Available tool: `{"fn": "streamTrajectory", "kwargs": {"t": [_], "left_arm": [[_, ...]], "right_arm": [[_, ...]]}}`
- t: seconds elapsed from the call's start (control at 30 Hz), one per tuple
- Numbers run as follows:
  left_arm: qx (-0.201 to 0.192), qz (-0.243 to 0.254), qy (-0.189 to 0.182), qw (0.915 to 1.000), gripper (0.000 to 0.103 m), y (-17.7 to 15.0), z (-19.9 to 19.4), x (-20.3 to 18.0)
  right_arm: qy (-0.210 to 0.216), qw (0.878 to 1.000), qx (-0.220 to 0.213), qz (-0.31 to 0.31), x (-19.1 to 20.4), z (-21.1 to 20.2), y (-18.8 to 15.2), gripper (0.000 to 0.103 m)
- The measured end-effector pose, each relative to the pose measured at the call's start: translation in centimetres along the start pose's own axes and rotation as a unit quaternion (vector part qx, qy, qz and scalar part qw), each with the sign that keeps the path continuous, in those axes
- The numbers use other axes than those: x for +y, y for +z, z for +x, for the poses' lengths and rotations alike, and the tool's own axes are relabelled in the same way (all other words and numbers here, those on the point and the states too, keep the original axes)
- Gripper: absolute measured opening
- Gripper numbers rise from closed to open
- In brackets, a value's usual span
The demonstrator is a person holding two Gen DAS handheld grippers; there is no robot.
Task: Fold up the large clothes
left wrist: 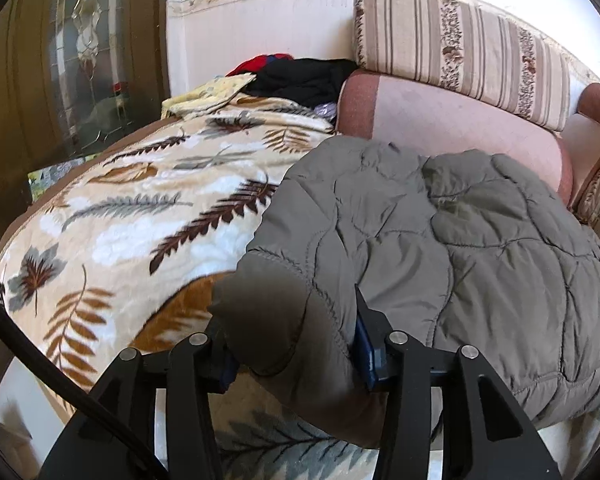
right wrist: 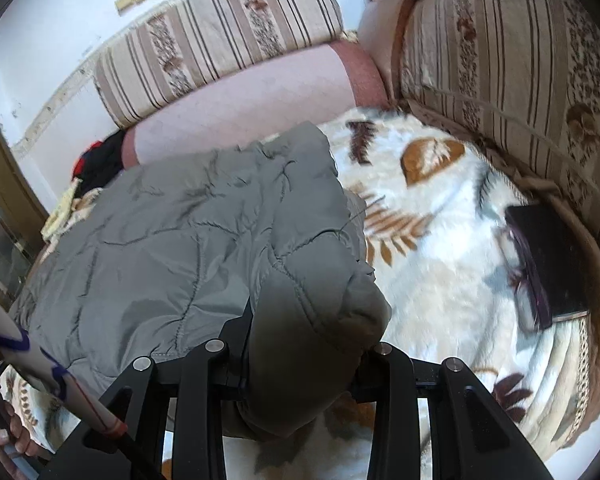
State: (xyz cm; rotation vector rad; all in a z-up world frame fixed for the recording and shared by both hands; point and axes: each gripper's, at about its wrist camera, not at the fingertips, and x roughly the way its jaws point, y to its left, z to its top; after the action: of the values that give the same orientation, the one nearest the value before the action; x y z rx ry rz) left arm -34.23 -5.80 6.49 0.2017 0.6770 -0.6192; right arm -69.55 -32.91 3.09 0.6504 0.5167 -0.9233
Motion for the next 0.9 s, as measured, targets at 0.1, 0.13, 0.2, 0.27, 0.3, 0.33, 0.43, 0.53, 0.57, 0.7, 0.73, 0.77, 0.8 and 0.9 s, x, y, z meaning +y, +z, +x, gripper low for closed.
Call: {"fn": "streamTrajectory", "kwargs": {"t": [0.1, 0.13, 0.2, 0.27, 0.3, 0.33, 0.43, 0.53, 0.57, 0.7, 0.73, 0.77, 0.8, 0.9], "left_arm": [[-0.001, 0.000, 0.017, 0.9998, 0.051, -0.7, 0.3, -0.3], [-0.003, 0.001, 0.026, 0.9997, 0.052, -1.0, 0.3, -0.5], [-0.004, 0.002, 0.038, 0.9993, 0.054, -1.4, 0.5, -0.8], [-0.004, 0.004, 0.046, 0.9989, 0.056, -1.7, 0.6, -0.9], [-0.004, 0.006, 0.050, 0.9987, 0.056, -1.9, 0.6, -1.0], [-0.005, 0.007, 0.052, 0.9986, 0.058, -2.0, 0.6, -0.9], [-0.006, 0.010, 0.061, 0.9981, 0.063, -2.3, 0.4, -0.8], [-0.003, 0.004, 0.060, 0.9982, 0.069, -2.4, -0.2, -0.3], [-0.002, 0.002, 0.058, 0.9983, 0.070, -2.3, -0.5, -0.1], [-0.010, -0.020, 0.057, 0.9982, 0.070, -2.3, -2.4, 1.2], [-0.015, -0.024, 0.057, 0.9980, 0.071, -2.3, -3.0, 1.4], [-0.020, -0.027, 0.059, 0.9977, 0.071, -2.4, -3.6, 1.7], [-0.029, -0.029, 0.068, 0.9968, 0.071, -2.4, -4.3, 1.8], [-0.074, -0.019, 0.070, 0.9946, 0.071, -1.9, -6.8, 0.8]], "right_arm": [[-0.004, 1.000, 0.013, 0.009, -0.5, 0.7, -0.6, 0.037], [-0.006, 1.000, 0.014, 0.007, -0.5, 0.8, -0.6, 0.038], [-0.010, 1.000, 0.016, 0.005, -0.6, 1.0, -0.9, 0.038], [-0.015, 1.000, 0.019, 0.004, -0.6, 1.3, -1.1, 0.039], [-0.018, 1.000, 0.022, 0.004, -0.6, 1.4, -1.3, 0.039], [-0.017, 1.000, 0.024, 0.006, -0.7, 1.5, -1.4, 0.040], [-0.008, 0.999, 0.030, 0.015, -1.2, 1.5, -1.6, 0.043], [0.012, 0.998, 0.041, 0.039, -2.1, 1.1, -1.6, 0.050], [0.018, 0.998, 0.042, 0.048, -2.4, 0.7, -1.7, 0.052], [0.035, 0.997, 0.033, 0.062, -3.1, -1.6, -2.3, 0.055], [0.036, 0.997, 0.029, 0.064, -3.3, -2.4, -2.6, 0.055], [0.036, 0.997, 0.025, 0.064, -3.5, -3.0, -2.8, 0.055], [0.030, 0.997, 0.018, 0.065, -3.6, -3.6, -2.9, 0.055], [-0.004, 0.998, -0.040, 0.047, -3.2, -6.2, -2.8, 0.057]]}}
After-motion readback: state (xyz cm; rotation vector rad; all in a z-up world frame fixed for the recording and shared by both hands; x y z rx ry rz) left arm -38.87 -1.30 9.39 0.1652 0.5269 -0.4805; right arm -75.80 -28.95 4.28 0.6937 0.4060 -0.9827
